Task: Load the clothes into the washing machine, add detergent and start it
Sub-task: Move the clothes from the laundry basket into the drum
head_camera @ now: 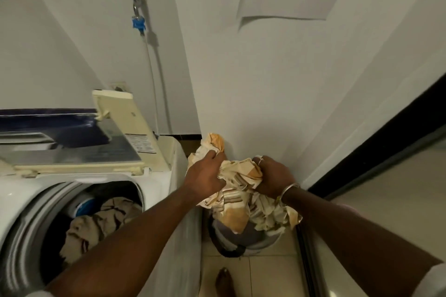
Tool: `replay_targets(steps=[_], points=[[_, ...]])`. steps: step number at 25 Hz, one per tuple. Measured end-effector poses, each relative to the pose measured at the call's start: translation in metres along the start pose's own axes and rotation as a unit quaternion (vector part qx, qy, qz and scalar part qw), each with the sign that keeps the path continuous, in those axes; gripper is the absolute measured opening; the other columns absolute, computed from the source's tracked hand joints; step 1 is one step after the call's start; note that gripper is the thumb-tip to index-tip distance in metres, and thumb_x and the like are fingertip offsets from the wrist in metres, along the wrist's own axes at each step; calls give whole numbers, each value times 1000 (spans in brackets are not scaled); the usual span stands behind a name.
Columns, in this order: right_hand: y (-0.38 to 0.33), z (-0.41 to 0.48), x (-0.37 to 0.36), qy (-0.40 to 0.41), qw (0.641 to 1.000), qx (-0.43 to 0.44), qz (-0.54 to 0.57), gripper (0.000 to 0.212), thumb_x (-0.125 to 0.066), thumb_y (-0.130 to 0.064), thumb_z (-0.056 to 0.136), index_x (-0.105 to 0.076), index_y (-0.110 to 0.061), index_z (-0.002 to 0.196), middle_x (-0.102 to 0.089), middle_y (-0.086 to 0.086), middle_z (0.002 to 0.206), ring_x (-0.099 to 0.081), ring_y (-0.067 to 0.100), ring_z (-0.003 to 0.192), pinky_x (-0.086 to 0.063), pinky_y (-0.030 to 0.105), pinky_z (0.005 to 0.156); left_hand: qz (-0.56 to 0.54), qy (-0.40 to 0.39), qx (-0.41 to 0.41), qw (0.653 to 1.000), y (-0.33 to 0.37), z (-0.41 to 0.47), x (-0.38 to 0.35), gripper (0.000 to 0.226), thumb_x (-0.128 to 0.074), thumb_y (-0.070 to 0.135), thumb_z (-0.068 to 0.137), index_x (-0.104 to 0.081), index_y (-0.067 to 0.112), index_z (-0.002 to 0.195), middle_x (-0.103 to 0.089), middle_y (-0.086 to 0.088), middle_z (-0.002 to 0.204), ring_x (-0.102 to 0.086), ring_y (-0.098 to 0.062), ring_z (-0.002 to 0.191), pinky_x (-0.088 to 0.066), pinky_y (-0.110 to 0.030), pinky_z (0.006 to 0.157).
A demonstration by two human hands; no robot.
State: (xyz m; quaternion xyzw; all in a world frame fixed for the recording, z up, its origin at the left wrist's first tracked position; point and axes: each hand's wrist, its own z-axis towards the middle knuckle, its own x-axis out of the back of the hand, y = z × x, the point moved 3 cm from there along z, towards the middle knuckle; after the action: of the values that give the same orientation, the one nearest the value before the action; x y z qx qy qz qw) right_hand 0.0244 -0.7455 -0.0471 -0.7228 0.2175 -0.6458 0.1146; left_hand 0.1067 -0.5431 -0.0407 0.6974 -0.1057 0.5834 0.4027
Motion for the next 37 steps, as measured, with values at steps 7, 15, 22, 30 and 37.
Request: replay_targets(steps=[7, 15, 22, 30, 37], points=[[-69, -43, 92, 97, 991, 64, -65, 50, -63, -67, 67, -54, -32, 101, -58, -5, 90, -64, 25, 85, -50, 32, 67, -4, 111, -4, 994, 53, -51, 102, 47, -69, 37, 68, -51, 30, 111, -49, 9, 105, -54, -16, 91, -45, -30, 64], [-176, -106, 148, 188, 964, 146, -121, 50, -70, -59, 66, -56, -31, 105, -57, -4, 90, -63, 26, 79, -46, 29, 58, 7, 202, 9, 979, 78, -150, 199, 55, -71, 35, 67, -50, 32, 117, -48, 9, 109, -52, -15, 95, -46, -32, 69], [-297, -113, 126, 190, 940, 252, -129, 49, -74, -54, 67, -58, -31, 107, -59, -5, 99, -64, 24, 85, -37, 26, 61, 38, 257, 51, 964, 25, -247, 262, 56, -72, 33, 69, -51, 29, 120, -49, 7, 112, -50, -14, 97, -40, -31, 67], [-407, -66, 5, 109, 950, 273, -102, 55, -66, -60, 74, -54, -33, 120, -61, -1, 112, -59, 22, 101, -41, 29, 73, 11, 240, 123, 963, -122, -322, 258, 56, -72, 38, 73, -49, 27, 123, -50, 1, 117, -52, -17, 100, -50, -36, 72], [-447, -3, -117, 22, 981, 170, -90, 61, -72, -45, 74, -50, -31, 129, -57, 3, 120, -56, 25, 110, -50, 35, 81, -68, 167, 191, 965, -265, -326, 208, 60, -77, 31, 75, -50, 26, 128, -49, -1, 122, -58, -24, 104, -54, -39, 81]])
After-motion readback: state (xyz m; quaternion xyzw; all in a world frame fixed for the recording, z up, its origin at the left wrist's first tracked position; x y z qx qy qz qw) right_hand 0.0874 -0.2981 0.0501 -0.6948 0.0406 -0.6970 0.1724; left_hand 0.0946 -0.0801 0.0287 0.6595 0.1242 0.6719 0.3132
